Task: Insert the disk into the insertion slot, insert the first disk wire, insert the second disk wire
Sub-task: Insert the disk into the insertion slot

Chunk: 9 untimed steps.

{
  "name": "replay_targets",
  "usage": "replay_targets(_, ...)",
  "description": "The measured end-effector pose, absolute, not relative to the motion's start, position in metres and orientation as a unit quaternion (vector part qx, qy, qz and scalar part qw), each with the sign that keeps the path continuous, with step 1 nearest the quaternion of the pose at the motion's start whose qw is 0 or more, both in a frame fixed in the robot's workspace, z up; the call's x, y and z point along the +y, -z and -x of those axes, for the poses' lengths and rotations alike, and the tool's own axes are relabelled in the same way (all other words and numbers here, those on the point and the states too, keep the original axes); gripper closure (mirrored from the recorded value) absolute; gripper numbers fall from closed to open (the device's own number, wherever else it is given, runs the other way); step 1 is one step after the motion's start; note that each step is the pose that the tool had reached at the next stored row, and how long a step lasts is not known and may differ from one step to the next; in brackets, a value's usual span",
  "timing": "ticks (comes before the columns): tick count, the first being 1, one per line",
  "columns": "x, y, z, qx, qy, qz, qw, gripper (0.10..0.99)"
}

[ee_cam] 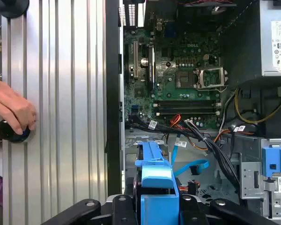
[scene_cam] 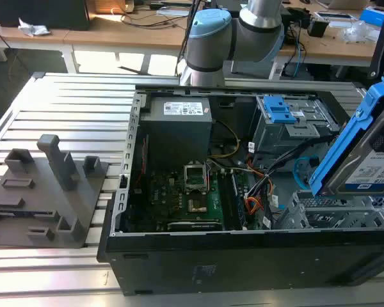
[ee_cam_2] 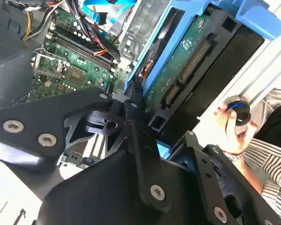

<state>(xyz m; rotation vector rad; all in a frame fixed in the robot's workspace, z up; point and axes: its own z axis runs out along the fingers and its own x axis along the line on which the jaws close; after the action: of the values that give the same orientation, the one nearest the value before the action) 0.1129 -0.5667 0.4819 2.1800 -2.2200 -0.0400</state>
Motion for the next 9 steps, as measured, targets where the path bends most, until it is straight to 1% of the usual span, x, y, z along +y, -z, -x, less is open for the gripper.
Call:
replay_targets(3, -0.567, -0.469, -0.113, -0.713, 0.013, -0.7, 0.015, 0.725)
replay_targets(9, -0.566, -0.454, -0.116, -0.713, 0.015, -0.7, 0.017, 0.725)
